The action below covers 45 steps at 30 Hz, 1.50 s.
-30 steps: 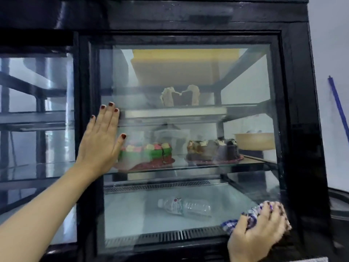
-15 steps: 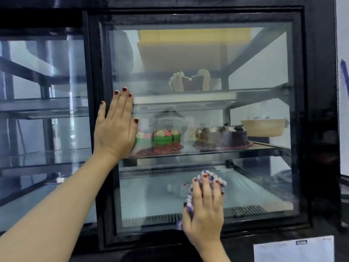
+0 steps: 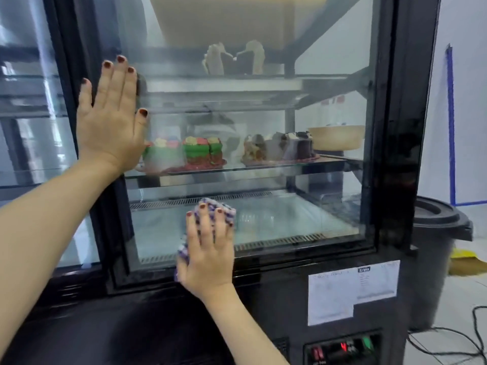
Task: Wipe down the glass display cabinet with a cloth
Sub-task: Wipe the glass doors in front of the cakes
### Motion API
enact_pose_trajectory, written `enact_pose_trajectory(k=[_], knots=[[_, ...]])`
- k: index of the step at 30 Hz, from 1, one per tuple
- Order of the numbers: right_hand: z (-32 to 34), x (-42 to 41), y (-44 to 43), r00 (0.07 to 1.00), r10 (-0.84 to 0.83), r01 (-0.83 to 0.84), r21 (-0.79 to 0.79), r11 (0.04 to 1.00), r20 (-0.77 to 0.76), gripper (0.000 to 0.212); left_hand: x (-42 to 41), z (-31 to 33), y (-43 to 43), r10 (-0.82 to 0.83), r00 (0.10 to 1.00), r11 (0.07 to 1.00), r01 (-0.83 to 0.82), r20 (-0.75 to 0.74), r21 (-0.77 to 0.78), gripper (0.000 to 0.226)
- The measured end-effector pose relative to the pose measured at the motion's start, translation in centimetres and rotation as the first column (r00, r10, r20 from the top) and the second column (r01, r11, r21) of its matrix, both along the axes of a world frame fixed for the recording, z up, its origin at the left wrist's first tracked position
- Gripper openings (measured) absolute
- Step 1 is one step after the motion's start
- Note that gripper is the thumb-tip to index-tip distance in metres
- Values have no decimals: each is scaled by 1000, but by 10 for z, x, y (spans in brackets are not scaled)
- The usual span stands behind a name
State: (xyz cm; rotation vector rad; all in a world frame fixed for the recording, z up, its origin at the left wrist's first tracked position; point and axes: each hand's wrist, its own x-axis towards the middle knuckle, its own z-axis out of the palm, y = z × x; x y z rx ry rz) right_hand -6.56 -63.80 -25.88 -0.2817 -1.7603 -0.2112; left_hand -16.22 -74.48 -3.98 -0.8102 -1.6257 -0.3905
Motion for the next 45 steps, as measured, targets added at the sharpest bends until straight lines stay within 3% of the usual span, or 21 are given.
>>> enact_pose_trajectory(k=[2,4,8,12,15,18,21,23,25,29,32,36,41,45], knots=[[-10,-5,-3,994,-10,-11,190,982,106,59,1,1,0,-8,1000,1000,7,-6,-5,61],[-10,8,19,997,3,-16,174,985,77,59,1,2,0,-4,1000,1000,4,-4,5,61],[-3,68,109,981,-49,32,-95,995,-187,58,4,-1,1,2,1000,1000,-2,-9,13,61],[26,119,187,880,-188,-54,-486,872,-436,55,6,-1,2,5,1000,1000,-5,-15,20,61],[36,111,175,836,-239,-95,-560,823,-494,58,4,-2,1,21,1000,999,-21,-21,24,60],[21,75,122,870,-198,-67,-505,860,-452,63,3,-2,1,28,999,999,-28,-26,21,60],[-8,46,75,984,-6,-22,-155,988,-177,64,2,-1,1,25,999,1000,-24,-23,17,60],[-19,49,84,997,35,-35,7,999,-62,62,1,0,0,31,999,999,-30,-27,17,61],[-20,69,114,994,8,-12,-35,999,-112,60,1,0,0,30,999,999,-29,-34,22,61],[-4,129,192,927,-102,-20,-318,948,-361,57,2,-1,2,15,999,999,-13,-46,32,60],[24,152,228,883,-168,-45,-436,899,-438,57,1,0,2,12,999,999,-10,-46,38,60],[36,153,234,875,-164,-63,-443,894,-455,59,3,-1,2,14,999,999,-12,-37,37,60],[-24,149,213,915,-148,-31,-430,902,-376,61,6,-1,1,13,999,1000,-12,-30,23,60],[17,147,220,912,-150,-10,-385,923,-383,60,5,-2,2,19,999,1000,-18,-28,22,60]])
